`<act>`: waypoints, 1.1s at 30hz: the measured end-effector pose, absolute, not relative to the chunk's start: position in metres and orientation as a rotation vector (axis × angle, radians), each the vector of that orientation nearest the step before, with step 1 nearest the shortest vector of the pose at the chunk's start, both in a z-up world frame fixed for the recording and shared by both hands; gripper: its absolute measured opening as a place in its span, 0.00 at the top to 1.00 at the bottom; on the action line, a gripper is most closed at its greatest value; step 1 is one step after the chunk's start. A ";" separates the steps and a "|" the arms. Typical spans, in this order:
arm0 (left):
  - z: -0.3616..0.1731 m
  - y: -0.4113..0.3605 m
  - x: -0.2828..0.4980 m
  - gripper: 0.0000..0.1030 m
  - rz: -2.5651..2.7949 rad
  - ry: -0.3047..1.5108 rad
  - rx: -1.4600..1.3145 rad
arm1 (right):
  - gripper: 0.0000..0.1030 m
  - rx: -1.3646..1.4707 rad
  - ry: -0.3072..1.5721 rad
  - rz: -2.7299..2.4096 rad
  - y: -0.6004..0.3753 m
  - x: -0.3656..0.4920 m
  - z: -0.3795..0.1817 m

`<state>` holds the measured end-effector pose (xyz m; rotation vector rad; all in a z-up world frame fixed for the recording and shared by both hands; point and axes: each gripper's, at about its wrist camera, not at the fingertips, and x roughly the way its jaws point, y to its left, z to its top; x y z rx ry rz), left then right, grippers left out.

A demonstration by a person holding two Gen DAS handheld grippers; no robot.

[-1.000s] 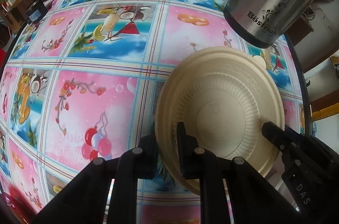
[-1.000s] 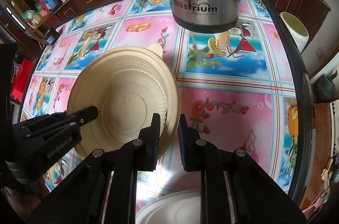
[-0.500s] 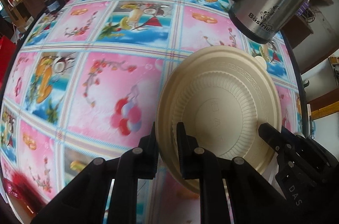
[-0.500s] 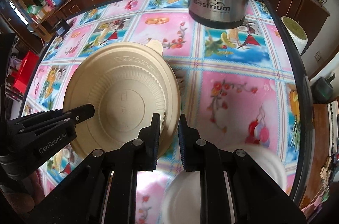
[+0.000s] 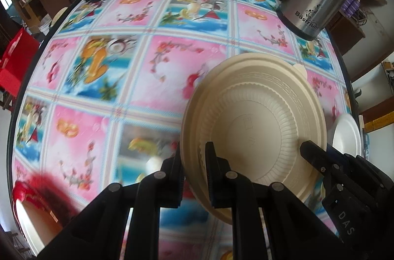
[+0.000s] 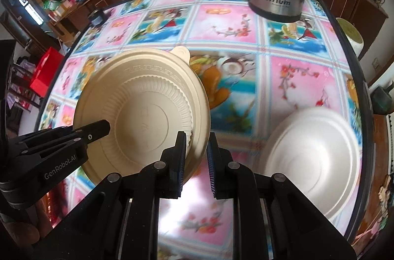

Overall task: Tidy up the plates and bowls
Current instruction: 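Lift the beige plate with the left tool and carry it over the red stack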

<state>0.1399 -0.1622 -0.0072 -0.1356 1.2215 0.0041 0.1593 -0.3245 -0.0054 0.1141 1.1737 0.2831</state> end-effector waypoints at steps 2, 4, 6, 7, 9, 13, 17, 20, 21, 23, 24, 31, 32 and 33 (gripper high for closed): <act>-0.004 -0.154 0.129 0.86 0.005 1.219 -0.140 | 0.85 0.116 1.170 0.294 -0.317 0.147 -0.001; -0.002 -0.148 0.120 0.87 0.005 1.219 -0.137 | 0.85 0.105 1.170 0.298 -0.309 0.136 0.002; 0.000 -0.140 0.112 0.87 0.011 1.217 -0.138 | 0.85 0.102 1.173 0.303 -0.302 0.127 0.004; 0.000 -0.136 0.108 0.87 0.012 1.217 -0.140 | 0.85 0.103 1.174 0.305 -0.298 0.121 0.005; 0.001 -0.130 0.100 0.87 0.011 1.221 -0.140 | 0.85 0.101 1.176 0.306 -0.291 0.113 0.007; 0.002 -0.118 0.083 0.87 0.008 1.227 -0.137 | 0.84 0.101 1.185 0.306 -0.279 0.095 0.009; 0.005 -0.104 0.069 0.87 0.003 1.230 -0.144 | 0.84 0.087 1.179 0.310 -0.265 0.077 0.017; 0.011 -0.092 0.056 0.87 0.007 1.226 -0.142 | 0.84 0.070 1.172 0.322 -0.252 0.065 0.025; 0.014 -0.086 0.052 0.87 0.010 1.223 -0.144 | 0.84 0.062 1.169 0.327 -0.246 0.061 0.028; 0.020 -0.075 0.043 0.87 0.014 1.214 -0.150 | 0.84 0.050 1.160 0.336 -0.236 0.054 0.034; 0.022 -0.070 0.039 0.87 0.015 1.210 -0.151 | 0.83 0.042 1.154 0.344 -0.230 0.050 0.038; 0.037 -0.027 0.012 0.87 0.037 1.190 -0.173 | 0.83 0.002 1.135 0.397 -0.189 0.030 0.054; 0.038 -0.021 0.009 0.87 0.042 1.188 -0.176 | 0.83 -0.007 1.133 0.410 -0.181 0.027 0.056; 0.039 -0.013 0.004 0.87 0.050 1.187 -0.181 | 0.82 -0.013 1.132 0.419 -0.175 0.024 0.057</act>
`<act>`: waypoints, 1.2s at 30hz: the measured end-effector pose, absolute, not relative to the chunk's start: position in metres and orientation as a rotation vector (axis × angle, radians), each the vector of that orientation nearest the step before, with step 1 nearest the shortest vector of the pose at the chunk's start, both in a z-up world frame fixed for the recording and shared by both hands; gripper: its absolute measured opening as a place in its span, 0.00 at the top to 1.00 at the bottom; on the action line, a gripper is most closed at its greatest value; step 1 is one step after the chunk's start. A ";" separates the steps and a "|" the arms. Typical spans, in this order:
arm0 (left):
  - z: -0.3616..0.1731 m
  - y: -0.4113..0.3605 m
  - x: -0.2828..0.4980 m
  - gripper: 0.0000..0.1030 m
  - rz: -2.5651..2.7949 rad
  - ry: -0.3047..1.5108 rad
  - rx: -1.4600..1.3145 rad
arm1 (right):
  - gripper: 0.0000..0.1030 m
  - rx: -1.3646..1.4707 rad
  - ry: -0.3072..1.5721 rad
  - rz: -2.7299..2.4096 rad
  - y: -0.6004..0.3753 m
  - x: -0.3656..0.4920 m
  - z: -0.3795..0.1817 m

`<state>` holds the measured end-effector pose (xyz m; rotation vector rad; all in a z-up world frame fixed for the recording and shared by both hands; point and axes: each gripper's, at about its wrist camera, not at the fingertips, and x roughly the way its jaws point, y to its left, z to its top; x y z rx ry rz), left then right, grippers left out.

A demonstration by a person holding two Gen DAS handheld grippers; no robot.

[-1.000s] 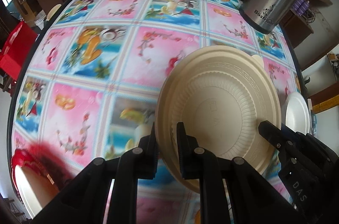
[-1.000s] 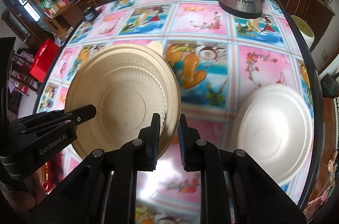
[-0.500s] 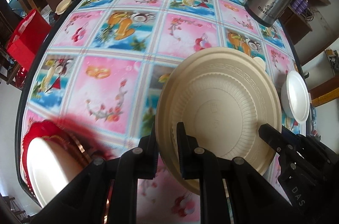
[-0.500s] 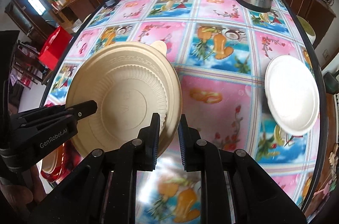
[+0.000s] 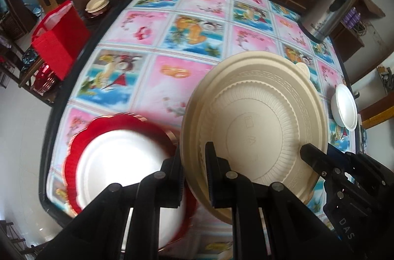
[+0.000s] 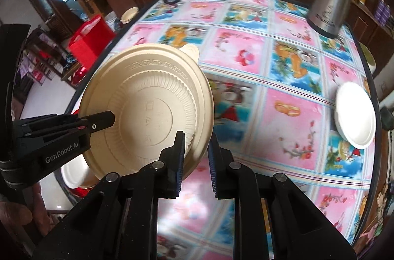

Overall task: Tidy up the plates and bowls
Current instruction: 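Lift the beige plate with the left tool and carry it over the red stack, then lower the beige plate onto the stack and open the left tool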

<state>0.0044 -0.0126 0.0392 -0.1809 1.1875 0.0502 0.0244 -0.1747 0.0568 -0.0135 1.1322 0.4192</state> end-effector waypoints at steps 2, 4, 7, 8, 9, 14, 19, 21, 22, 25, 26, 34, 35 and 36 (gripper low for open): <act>0.040 0.000 -0.003 0.87 0.063 1.191 -0.188 | 0.82 -0.033 1.135 0.444 -0.159 0.017 0.058; 0.041 0.012 -0.012 0.87 0.076 1.191 -0.195 | 0.81 -0.053 1.137 0.469 -0.144 0.010 0.060; 0.043 0.031 -0.024 0.87 0.098 1.186 -0.207 | 0.81 -0.076 1.139 0.504 -0.124 0.002 0.061; 0.043 0.037 -0.027 0.87 0.106 1.184 -0.210 | 0.81 -0.085 1.141 0.515 -0.118 -0.001 0.061; 0.043 0.043 -0.030 0.87 0.114 1.184 -0.215 | 0.80 -0.095 1.143 0.526 -0.112 -0.003 0.061; 0.040 0.068 -0.046 0.87 0.150 1.186 -0.233 | 0.79 -0.144 1.156 0.578 -0.081 -0.013 0.060; 0.026 0.083 -0.059 0.87 0.170 1.222 -0.250 | 0.79 -0.181 1.182 0.614 -0.062 -0.021 0.052; 0.023 0.088 -0.063 0.87 0.177 1.228 -0.256 | 0.79 -0.194 1.191 0.623 -0.057 -0.024 0.048; 0.021 0.089 -0.064 0.87 0.181 1.230 -0.255 | 0.79 -0.199 1.197 0.628 -0.054 -0.025 0.046; 0.013 0.094 -0.068 0.87 0.192 1.243 -0.258 | 0.79 -0.215 1.212 0.637 -0.047 -0.027 0.041; 0.010 0.096 -0.068 0.87 0.195 1.248 -0.260 | 0.79 -0.219 1.217 0.639 -0.045 -0.027 0.039; -0.004 0.098 -0.070 0.86 0.216 1.253 -0.243 | 0.79 -0.235 1.250 0.643 -0.038 -0.026 0.024; -0.005 0.098 -0.070 0.85 0.219 1.253 -0.239 | 0.79 -0.232 1.255 0.645 -0.038 -0.026 0.022; -0.006 0.097 -0.070 0.85 0.222 1.252 -0.232 | 0.78 -0.232 1.257 0.647 -0.038 -0.026 0.022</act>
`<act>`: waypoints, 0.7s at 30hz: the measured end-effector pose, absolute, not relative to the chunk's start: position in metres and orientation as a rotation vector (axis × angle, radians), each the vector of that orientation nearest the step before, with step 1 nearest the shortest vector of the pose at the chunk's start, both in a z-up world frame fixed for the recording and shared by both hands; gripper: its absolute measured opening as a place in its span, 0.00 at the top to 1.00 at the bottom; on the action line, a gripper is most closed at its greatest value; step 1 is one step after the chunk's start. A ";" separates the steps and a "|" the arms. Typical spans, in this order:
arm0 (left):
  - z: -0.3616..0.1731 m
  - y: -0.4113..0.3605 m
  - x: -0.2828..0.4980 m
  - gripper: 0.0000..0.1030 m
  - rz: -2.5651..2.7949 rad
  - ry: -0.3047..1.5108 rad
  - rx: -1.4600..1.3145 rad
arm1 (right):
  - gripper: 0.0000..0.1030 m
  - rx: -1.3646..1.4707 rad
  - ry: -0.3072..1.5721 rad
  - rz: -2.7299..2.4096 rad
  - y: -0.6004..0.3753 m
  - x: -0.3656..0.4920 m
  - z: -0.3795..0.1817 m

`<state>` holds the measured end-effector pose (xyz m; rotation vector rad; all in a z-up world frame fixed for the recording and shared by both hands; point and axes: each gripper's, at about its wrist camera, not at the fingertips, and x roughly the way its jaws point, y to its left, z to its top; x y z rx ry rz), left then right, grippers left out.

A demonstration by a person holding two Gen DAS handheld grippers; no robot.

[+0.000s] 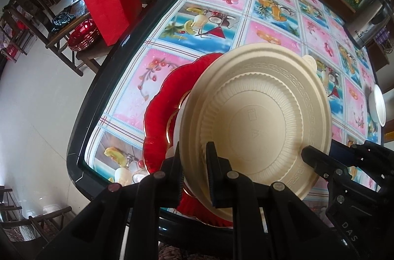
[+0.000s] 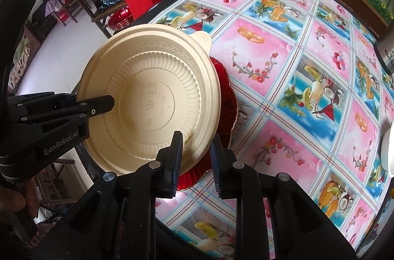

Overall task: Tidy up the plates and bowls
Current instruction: 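Lower the beige plate onto the stack and open the left tool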

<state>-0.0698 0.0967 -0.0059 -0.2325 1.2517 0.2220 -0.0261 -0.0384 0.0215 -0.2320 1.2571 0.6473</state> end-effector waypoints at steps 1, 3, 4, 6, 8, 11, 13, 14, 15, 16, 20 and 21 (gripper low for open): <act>-0.007 0.096 -0.070 0.85 0.224 1.249 -0.227 | 0.78 -0.235 1.258 0.647 -0.038 -0.026 0.020; -0.008 0.095 -0.071 0.84 0.228 1.244 -0.218 | 0.78 -0.234 1.262 0.651 -0.038 -0.026 0.018; -0.009 0.095 -0.071 0.84 0.228 1.241 -0.216 | 0.78 -0.234 1.263 0.652 -0.038 -0.025 0.017; -0.009 0.094 -0.071 0.84 0.230 1.232 -0.213 | 0.78 -0.228 1.267 0.652 -0.039 -0.024 0.016; -0.009 0.093 -0.071 0.84 0.234 1.224 -0.210 | 0.78 -0.224 1.266 0.654 -0.040 -0.023 0.016; -0.007 0.094 -0.071 0.69 0.258 1.207 -0.194 | 0.78 -0.217 1.256 0.658 -0.042 -0.023 0.019; -0.002 0.097 -0.073 0.47 0.275 1.177 -0.195 | 0.77 -0.208 1.244 0.664 -0.043 -0.023 0.023; 0.002 0.099 -0.074 0.33 0.284 1.153 -0.205 | 0.77 -0.208 1.233 0.664 -0.043 -0.024 0.026; 0.006 0.101 -0.075 0.29 0.288 1.133 -0.213 | 0.77 -0.202 1.227 0.669 -0.044 -0.024 0.028; 0.009 0.102 -0.075 0.27 0.290 1.120 -0.211 | 0.77 -0.195 1.224 0.675 -0.044 -0.024 0.029; 0.015 0.102 -0.070 0.27 0.298 1.099 -0.189 | 0.77 -0.188 1.213 0.681 -0.043 -0.025 0.033; 0.016 0.102 -0.069 0.27 0.298 1.096 -0.188 | 0.77 -0.187 1.210 0.681 -0.043 -0.025 0.033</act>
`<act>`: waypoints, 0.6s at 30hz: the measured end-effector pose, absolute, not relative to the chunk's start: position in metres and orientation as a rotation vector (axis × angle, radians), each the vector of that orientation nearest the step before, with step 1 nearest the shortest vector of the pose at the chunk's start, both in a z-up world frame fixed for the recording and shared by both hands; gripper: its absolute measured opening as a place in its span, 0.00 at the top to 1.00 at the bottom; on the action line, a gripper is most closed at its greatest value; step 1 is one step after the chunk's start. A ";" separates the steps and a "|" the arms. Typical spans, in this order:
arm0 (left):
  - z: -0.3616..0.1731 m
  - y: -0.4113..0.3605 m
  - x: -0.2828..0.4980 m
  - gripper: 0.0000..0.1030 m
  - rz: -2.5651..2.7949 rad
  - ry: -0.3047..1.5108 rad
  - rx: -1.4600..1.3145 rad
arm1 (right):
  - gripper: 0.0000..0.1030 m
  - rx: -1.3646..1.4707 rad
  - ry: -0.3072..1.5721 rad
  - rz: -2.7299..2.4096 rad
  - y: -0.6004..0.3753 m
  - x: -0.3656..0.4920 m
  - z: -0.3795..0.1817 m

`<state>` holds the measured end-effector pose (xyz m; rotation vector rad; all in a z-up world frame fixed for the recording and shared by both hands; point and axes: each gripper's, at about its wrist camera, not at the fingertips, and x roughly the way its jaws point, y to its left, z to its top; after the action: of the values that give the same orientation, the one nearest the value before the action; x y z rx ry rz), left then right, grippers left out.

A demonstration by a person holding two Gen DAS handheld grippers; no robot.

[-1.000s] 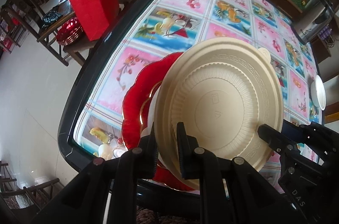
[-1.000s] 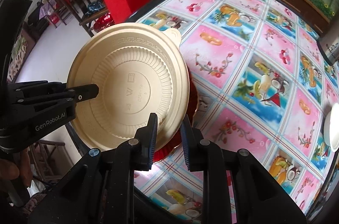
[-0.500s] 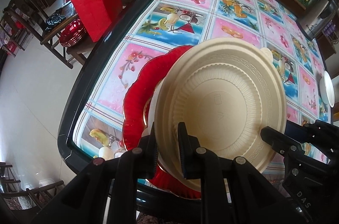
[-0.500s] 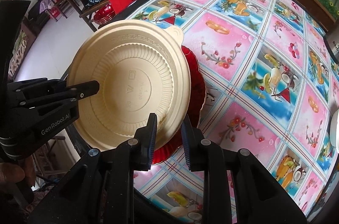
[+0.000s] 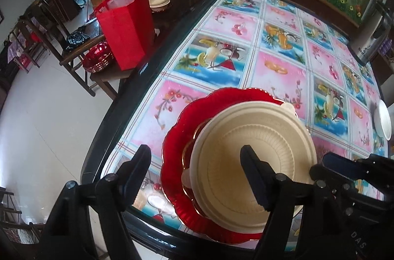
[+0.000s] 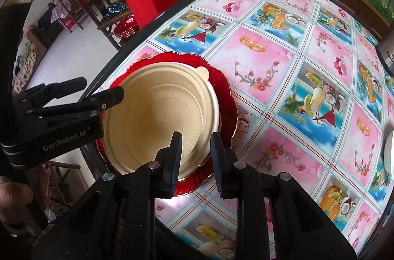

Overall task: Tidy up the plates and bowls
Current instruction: 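Lower the beige plate onto the stack and open the left tool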

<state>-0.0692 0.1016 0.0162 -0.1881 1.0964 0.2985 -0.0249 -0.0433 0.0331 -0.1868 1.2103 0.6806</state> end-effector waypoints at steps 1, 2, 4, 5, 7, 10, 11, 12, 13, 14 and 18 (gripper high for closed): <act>0.016 0.101 -0.069 0.27 0.298 1.096 -0.187 | 0.77 -0.184 1.204 0.678 -0.044 -0.025 0.034; 0.017 0.100 -0.068 0.27 0.297 1.095 -0.188 | 0.77 -0.179 1.200 0.679 -0.044 -0.025 0.035; 0.018 0.099 -0.066 0.27 0.295 1.094 -0.193 | 0.77 -0.173 1.192 0.680 -0.046 -0.025 0.037; 0.018 0.098 -0.066 0.27 0.295 1.094 -0.194 | 0.77 -0.172 1.186 0.676 -0.047 -0.025 0.038; 0.021 0.095 -0.065 0.27 0.288 1.088 -0.198 | 0.77 -0.165 1.178 0.667 -0.050 -0.025 0.040; 0.027 0.086 -0.061 0.25 0.272 1.076 -0.195 | 0.77 -0.148 1.159 0.641 -0.058 -0.022 0.045; 0.029 0.082 -0.058 0.24 0.266 1.070 -0.193 | 0.77 -0.145 1.156 0.632 -0.061 -0.021 0.046; 0.031 0.076 -0.055 0.24 0.256 1.063 -0.190 | 0.76 -0.143 1.153 0.621 -0.064 -0.020 0.046; 0.033 0.070 -0.052 0.23 0.244 1.059 -0.186 | 0.70 -0.140 1.150 0.608 -0.068 -0.018 0.047; 0.035 0.064 -0.048 0.23 0.235 1.057 -0.181 | 0.66 -0.136 1.148 0.595 -0.073 -0.017 0.048; 0.041 0.038 -0.035 0.23 0.189 1.046 -0.170 | 0.62 -0.108 1.145 0.544 -0.098 -0.010 0.048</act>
<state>-0.0347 0.0382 0.0411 -0.1702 1.0463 0.1893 -0.0101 -0.0983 0.0482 -0.1078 1.1450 0.5436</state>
